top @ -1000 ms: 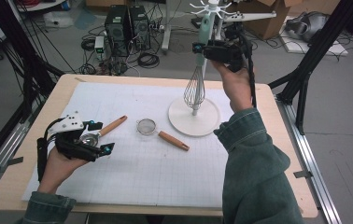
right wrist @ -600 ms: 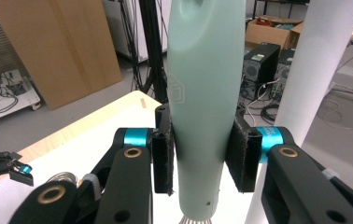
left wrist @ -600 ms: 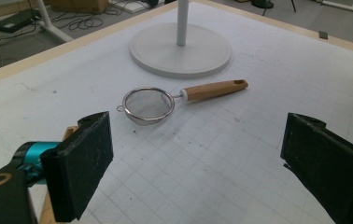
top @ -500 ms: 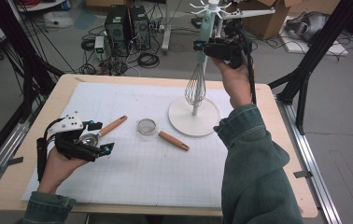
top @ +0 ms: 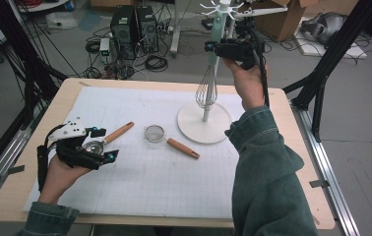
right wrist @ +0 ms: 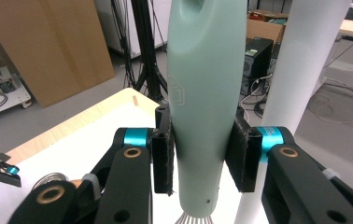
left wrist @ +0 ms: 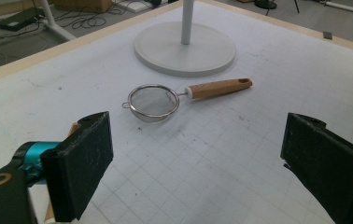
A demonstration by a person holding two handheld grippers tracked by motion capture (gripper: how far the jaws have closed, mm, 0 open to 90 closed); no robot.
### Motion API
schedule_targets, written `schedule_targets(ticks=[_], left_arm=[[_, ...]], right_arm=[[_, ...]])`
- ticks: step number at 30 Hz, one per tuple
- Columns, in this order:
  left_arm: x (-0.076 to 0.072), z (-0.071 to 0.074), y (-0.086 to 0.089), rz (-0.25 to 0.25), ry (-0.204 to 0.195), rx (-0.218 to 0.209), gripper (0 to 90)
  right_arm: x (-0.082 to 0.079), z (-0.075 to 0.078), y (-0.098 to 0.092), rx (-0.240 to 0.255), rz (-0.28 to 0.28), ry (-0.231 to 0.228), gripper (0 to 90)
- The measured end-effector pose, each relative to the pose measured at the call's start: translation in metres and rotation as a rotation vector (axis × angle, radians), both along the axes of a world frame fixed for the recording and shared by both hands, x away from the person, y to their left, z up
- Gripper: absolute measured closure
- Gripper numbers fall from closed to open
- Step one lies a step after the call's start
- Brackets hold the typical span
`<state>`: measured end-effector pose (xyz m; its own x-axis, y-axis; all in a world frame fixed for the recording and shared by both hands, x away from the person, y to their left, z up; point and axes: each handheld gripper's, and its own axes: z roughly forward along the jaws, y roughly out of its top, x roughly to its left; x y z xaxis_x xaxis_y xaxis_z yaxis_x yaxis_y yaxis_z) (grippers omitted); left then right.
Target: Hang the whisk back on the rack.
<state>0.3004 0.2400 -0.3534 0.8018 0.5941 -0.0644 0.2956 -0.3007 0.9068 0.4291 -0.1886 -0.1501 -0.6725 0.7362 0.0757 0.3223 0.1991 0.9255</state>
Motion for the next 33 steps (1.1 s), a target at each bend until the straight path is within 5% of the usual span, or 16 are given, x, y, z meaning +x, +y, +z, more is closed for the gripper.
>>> schedule_targets(ticks=[26,33], left_arm=[[0.004,-0.005,0.009,0.017,0.010,-0.007,9.4],[0.004,-0.005,0.010,0.019,0.007,-0.004,9.4]], right_arm=[[-0.003,-0.007,-0.025,0.058,0.078,-0.025,62.5],[-0.007,-0.003,-0.040,0.089,0.111,-0.025,71.9]])
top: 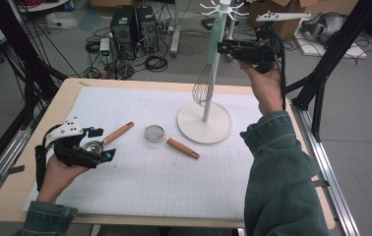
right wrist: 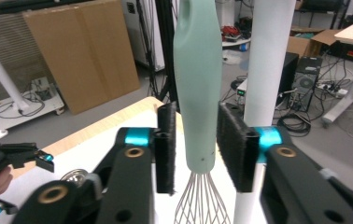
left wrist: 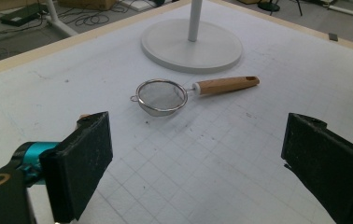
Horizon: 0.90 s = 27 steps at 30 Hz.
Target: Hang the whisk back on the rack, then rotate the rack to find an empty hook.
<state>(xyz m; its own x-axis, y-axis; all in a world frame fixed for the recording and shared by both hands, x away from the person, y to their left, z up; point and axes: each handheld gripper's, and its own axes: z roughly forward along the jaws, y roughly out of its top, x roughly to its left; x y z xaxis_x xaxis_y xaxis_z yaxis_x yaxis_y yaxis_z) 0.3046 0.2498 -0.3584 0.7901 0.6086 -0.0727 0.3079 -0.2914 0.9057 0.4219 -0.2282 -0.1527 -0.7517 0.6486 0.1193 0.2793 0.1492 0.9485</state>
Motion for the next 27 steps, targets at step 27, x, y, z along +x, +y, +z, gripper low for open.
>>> schedule_targets(ticks=[27], left_arm=[[-0.001,0.001,-0.002,-0.004,0.000,-0.005,9.4]], right_arm=[[0.003,0.043,-0.032,0.020,0.005,-0.033,89.6]])
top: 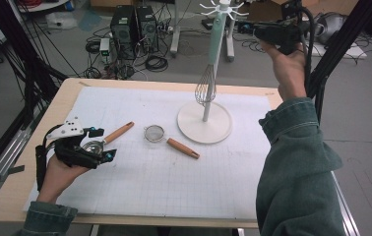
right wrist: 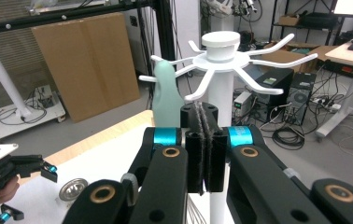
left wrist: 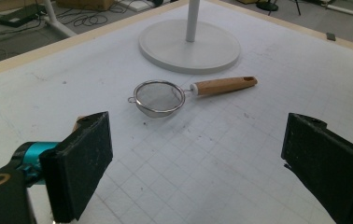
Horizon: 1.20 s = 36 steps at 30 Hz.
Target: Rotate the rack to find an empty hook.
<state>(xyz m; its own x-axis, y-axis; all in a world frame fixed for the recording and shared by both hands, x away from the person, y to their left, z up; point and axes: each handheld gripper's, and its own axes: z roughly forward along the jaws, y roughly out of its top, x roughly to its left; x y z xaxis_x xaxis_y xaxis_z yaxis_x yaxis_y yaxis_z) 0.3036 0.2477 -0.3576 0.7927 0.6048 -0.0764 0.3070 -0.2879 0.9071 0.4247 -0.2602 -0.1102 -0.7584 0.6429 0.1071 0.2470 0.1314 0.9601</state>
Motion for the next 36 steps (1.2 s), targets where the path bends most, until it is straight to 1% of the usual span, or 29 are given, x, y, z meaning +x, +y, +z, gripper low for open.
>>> schedule_targets(ticks=[1,8,12,20,29,36], left_arm=[[0.000,0.000,0.000,-0.001,-0.002,0.001,9.4],[0.000,0.002,0.002,0.002,-0.006,0.000,9.3],[-0.001,0.003,0.002,0.001,-0.006,0.001,9.4],[-0.002,0.004,0.002,0.003,-0.014,0.001,9.3],[-0.003,0.005,0.003,0.003,-0.015,-0.005,9.4],[-0.002,0.004,0.003,0.000,-0.014,-0.003,9.4]], right_arm=[[0.000,0.000,0.001,0.001,0.000,0.000,89.6],[0.000,0.004,0.012,-0.032,0.008,-0.010,89.6],[-0.002,0.005,0.017,-0.023,0.004,-0.021,89.6],[-0.005,0.008,0.029,-0.046,0.001,-0.027,89.6],[-0.006,0.008,0.041,-0.052,-0.010,-0.038,89.6],[-0.007,0.007,0.047,-0.063,0.003,-0.047,89.6]])
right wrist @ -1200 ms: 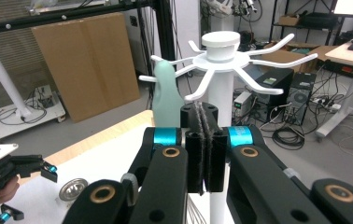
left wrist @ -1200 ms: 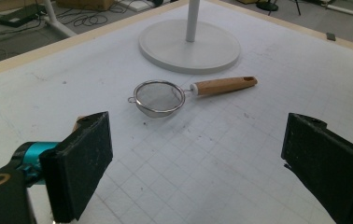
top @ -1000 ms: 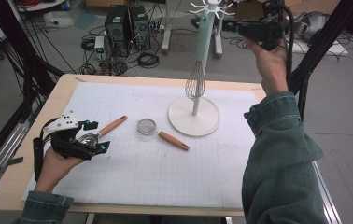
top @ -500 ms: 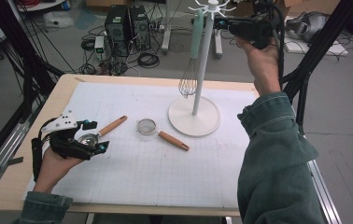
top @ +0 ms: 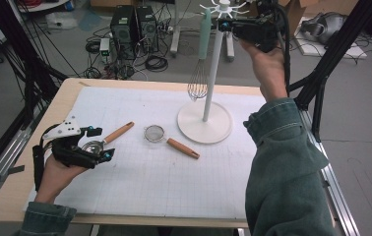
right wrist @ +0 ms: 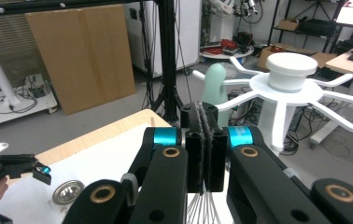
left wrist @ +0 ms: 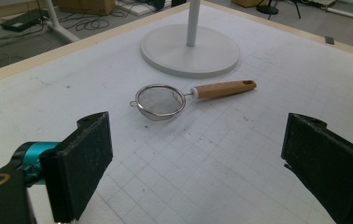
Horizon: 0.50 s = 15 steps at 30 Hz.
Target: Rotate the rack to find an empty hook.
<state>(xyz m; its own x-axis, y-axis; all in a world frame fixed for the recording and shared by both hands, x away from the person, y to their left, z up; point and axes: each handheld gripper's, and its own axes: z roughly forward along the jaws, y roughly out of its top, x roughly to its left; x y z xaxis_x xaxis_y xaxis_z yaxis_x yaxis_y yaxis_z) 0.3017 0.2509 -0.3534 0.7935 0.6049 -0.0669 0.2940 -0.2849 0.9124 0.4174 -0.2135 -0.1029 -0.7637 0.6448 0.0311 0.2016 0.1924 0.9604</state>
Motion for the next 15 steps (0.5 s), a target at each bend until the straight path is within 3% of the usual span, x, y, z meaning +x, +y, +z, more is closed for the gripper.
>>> schedule_targets(ticks=[4,15], left_arm=[[0.001,-0.001,0.002,0.005,0.004,-0.001,9.4],[0.001,-0.001,0.005,0.009,0.001,-0.002,9.3]], right_arm=[[-0.005,-0.002,-0.003,0.011,0.015,-0.009,88.0],[-0.020,-0.026,-0.002,0.002,0.072,-0.006,65.0]])
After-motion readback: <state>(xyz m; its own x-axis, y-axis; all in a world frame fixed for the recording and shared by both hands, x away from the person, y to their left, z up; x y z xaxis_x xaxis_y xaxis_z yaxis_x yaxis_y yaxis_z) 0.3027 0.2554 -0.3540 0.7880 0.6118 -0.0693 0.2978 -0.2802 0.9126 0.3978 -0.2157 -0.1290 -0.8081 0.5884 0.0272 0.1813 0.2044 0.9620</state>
